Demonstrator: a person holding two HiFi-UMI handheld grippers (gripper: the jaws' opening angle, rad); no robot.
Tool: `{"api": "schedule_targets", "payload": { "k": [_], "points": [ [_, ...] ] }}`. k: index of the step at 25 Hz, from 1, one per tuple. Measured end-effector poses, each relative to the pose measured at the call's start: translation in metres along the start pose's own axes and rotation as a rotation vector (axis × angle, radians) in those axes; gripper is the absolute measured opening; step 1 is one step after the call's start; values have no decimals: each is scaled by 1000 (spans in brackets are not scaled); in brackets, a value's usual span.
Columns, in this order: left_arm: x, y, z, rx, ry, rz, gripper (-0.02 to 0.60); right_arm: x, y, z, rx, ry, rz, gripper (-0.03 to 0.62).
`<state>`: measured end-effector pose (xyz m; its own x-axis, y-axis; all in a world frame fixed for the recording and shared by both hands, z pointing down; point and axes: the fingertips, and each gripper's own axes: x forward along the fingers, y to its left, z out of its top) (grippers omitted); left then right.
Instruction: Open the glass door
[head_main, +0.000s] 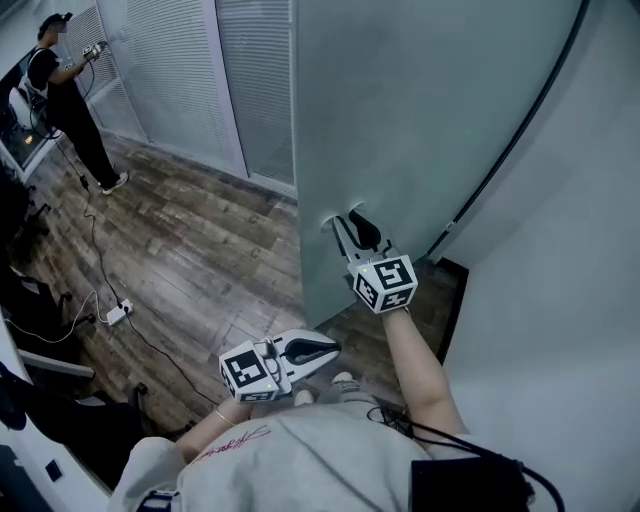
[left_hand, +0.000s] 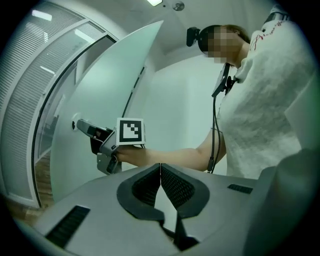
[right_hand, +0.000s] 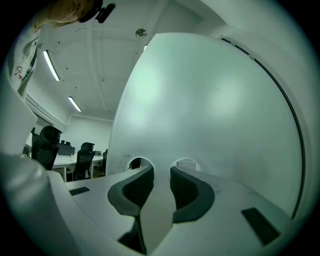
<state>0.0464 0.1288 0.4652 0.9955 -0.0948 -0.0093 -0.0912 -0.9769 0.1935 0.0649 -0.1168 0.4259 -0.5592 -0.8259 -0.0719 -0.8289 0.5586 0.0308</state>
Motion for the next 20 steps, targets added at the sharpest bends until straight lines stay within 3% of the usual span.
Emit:
{"api": "schedule_targets", "payload": {
  "k": [7, 14, 20],
  "points": [
    [30, -40, -12, 47, 89, -202, 18, -45, 0, 2, 8, -9, 18, 114],
    [58, -66, -10, -4, 57, -290, 18, -88, 10, 6, 17, 7, 37, 112],
    [86, -87, -16, 3, 95, -345, 18, -126, 9, 12, 16, -5, 85, 112]
  ]
}}
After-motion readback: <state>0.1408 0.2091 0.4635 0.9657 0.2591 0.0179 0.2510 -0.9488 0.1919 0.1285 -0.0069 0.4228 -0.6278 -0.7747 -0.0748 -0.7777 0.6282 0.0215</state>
